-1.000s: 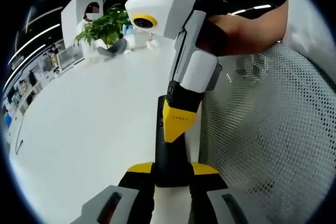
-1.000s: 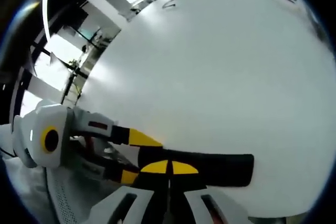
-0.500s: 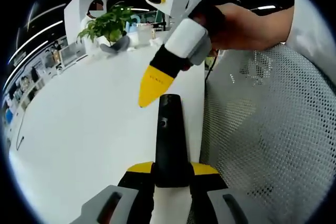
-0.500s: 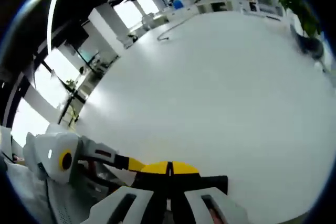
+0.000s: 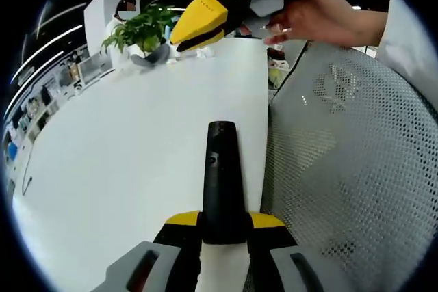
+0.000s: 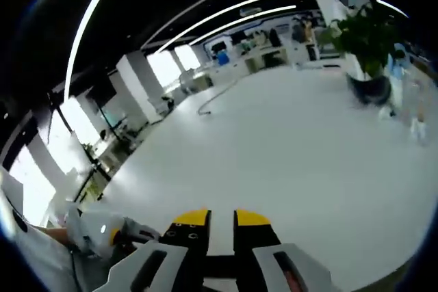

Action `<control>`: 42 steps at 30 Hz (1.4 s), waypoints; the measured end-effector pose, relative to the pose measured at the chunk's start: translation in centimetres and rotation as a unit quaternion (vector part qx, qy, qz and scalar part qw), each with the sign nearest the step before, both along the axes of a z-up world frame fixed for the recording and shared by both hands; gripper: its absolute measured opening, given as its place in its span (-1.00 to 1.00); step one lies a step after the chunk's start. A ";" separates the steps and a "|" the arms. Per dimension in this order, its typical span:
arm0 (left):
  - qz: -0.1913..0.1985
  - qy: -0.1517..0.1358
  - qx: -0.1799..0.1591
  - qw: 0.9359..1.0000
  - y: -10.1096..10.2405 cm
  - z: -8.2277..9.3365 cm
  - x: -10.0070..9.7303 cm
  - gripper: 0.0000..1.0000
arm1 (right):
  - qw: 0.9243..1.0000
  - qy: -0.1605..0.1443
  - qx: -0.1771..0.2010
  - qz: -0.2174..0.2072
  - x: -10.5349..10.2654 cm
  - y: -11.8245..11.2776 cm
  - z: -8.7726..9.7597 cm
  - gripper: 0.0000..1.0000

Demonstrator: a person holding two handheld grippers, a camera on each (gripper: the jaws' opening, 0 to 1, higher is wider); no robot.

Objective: Press the specified remote control buttons in sequence, fully releasing each button before pressing the next.

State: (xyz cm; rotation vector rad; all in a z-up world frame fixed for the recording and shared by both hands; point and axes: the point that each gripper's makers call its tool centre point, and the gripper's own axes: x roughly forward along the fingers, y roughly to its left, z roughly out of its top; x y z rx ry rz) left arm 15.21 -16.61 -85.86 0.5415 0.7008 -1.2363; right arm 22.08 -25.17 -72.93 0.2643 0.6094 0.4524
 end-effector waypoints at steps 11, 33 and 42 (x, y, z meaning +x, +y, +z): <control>-0.001 -0.001 0.016 1.000 0.4 -0.1 0.3 -0.51 | 0.990 -0.097 -0.043 -0.092 -0.9 -6.0 3.7 -0.33; -0.013 -0.012 0.059 0.998 2.3 -0.1 1.7 -0.52 | 0.941 -0.204 -0.154 -0.220 -0.1 -10.8 4.3 0.71; -0.016 0.001 0.066 0.998 2.7 -0.2 2.2 -0.51 | 0.946 -0.191 -0.154 -0.214 -0.1 -10.5 3.5 0.78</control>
